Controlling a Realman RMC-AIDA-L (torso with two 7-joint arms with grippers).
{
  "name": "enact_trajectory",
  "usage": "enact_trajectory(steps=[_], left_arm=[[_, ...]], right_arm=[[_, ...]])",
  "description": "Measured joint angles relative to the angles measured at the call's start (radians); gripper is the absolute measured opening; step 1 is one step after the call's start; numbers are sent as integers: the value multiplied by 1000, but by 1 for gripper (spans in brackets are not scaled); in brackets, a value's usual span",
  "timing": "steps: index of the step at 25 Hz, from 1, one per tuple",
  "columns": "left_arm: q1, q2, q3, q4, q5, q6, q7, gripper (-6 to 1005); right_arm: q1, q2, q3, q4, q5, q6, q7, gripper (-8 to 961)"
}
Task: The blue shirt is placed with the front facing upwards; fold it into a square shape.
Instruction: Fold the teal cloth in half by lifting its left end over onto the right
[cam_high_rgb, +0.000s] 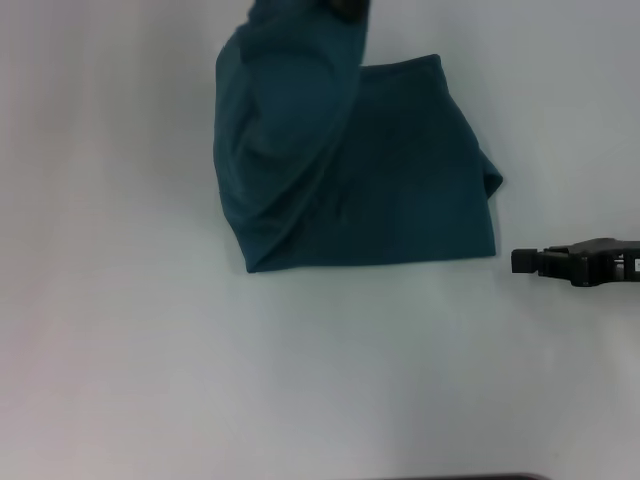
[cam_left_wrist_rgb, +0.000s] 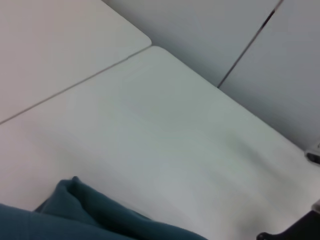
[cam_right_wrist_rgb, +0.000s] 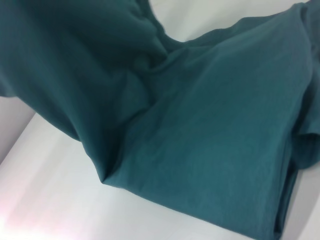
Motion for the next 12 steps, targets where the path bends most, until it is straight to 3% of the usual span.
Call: enact_trajectory(steps=[4, 12], left_arm=[[-44, -25, 77, 48, 9, -55, -2, 81], [-103, -75, 150, 136, 39, -182, 5, 83]], right_arm=[[4, 1, 1, 0, 0, -2, 0, 25], [7, 1, 4, 0, -1, -4, 1, 26]])
